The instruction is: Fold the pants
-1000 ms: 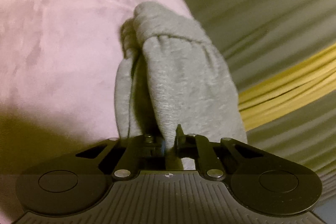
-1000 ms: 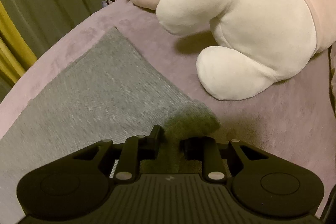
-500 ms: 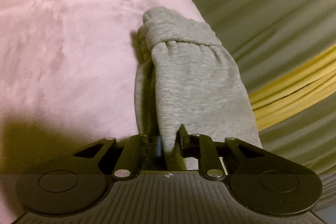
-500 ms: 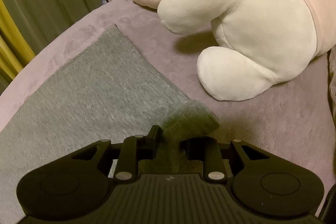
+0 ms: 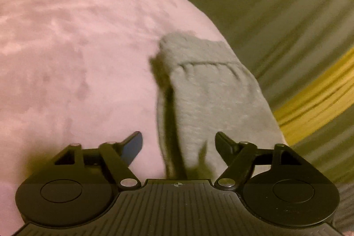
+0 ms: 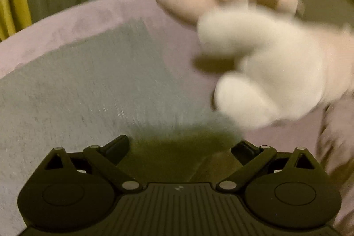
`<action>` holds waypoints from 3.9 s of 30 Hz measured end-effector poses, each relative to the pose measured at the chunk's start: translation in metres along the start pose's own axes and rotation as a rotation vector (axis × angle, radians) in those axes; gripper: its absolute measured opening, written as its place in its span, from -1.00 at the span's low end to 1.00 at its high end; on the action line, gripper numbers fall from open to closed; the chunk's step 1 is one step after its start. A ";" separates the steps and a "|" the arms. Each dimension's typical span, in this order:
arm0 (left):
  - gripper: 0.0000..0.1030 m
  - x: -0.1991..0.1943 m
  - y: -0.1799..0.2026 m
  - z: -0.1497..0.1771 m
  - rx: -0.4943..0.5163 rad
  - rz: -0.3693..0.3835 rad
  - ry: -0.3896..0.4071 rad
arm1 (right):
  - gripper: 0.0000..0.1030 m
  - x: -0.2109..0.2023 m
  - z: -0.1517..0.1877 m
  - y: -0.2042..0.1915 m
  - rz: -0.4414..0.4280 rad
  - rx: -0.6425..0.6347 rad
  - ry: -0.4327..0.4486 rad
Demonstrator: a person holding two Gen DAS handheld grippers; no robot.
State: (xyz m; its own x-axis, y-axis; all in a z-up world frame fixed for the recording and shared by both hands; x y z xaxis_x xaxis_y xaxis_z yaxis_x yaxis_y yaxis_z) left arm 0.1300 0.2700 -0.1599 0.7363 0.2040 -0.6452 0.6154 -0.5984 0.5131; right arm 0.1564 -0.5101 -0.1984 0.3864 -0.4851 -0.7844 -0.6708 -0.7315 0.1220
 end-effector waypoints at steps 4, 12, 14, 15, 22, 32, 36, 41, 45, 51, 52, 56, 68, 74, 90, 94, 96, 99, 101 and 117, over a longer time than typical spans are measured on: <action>0.56 0.002 -0.004 0.000 -0.016 0.004 -0.016 | 0.91 -0.037 -0.014 -0.037 -0.025 -0.119 0.152; 0.57 0.006 -0.003 0.002 -0.009 -0.005 -0.030 | 0.91 -0.078 -0.010 -0.187 -0.373 -0.176 0.170; 0.58 0.006 -0.003 0.002 -0.009 -0.004 -0.028 | 0.91 -0.088 0.003 -0.228 -0.440 -0.246 0.165; 0.59 0.007 -0.003 0.003 -0.004 -0.005 -0.027 | 0.91 -0.095 0.013 -0.253 -0.473 -0.289 0.158; 0.83 0.011 0.003 0.006 0.022 0.022 -0.026 | 0.91 -0.138 0.058 -0.380 -0.611 -0.433 0.194; 0.88 0.012 0.001 0.007 0.009 0.050 -0.012 | 0.90 -0.125 0.048 -0.477 -0.439 -0.529 0.312; 0.95 0.014 0.004 0.007 0.021 0.044 -0.012 | 0.90 -0.112 0.010 -0.469 -0.532 -0.338 0.160; 0.96 0.014 0.004 0.007 0.014 0.042 -0.008 | 0.90 -0.161 0.043 -0.478 -0.726 -0.485 0.188; 0.96 0.013 0.003 0.006 0.001 0.052 -0.004 | -0.01 -0.192 0.086 -0.502 -0.894 -0.533 0.135; 0.98 0.016 0.005 0.007 0.008 0.049 -0.001 | 0.00 -0.184 0.107 -0.542 -0.929 -0.546 0.094; 0.98 0.016 0.005 0.006 0.008 0.050 0.000 | 0.05 -0.185 0.102 -0.545 -0.929 -0.547 0.114; 0.99 0.015 0.003 0.006 0.004 0.056 0.001 | 0.25 -0.162 0.064 -0.544 -0.787 -0.369 0.022; 1.00 0.014 0.002 0.005 -0.010 0.066 -0.002 | 0.66 -0.114 0.066 -0.347 -0.950 -0.126 -0.229; 1.00 0.008 0.005 0.004 -0.010 0.052 0.001 | 0.91 -0.047 0.014 -0.175 -0.421 0.092 -0.117; 1.00 -0.041 0.155 0.107 0.452 0.302 -0.204 | 0.91 -0.031 0.004 0.045 -0.472 0.596 -0.068; 1.00 -0.014 0.140 0.101 0.435 0.174 -0.195 | 0.77 -0.029 -0.017 0.048 -0.445 0.499 -0.007; 1.00 -0.005 0.131 0.095 0.354 0.164 -0.188 | 0.61 -0.023 -0.031 0.039 -0.442 0.430 0.021; 1.00 -0.001 0.123 0.089 0.264 0.186 -0.175 | 0.56 -0.013 -0.057 0.030 -0.436 0.328 0.049; 1.00 0.000 0.121 0.089 0.263 0.185 -0.167 | 0.56 0.000 -0.073 0.014 -0.432 0.256 0.055; 1.00 0.008 0.122 0.096 0.287 0.153 -0.179 | -0.89 0.015 -0.131 -0.039 -0.427 0.187 0.158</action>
State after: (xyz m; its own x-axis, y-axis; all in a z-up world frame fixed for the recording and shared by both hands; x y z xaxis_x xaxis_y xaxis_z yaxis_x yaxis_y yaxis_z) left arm 0.1844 0.1241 -0.1569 0.7369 -0.0281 -0.6754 0.3796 -0.8096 0.4478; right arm 0.2711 -0.5519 -0.1347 0.7333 -0.2378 -0.6370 -0.5279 -0.7895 -0.3130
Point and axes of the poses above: each gripper's, at about its wrist camera, not at the fingertips, and x roughly the way its jaws point, y to its right, z to its underside, the point moved 10 cm from there along x, roughly the way its jaws point, and after that the axes turned 6 degrees about x, right-handed, at the moved point
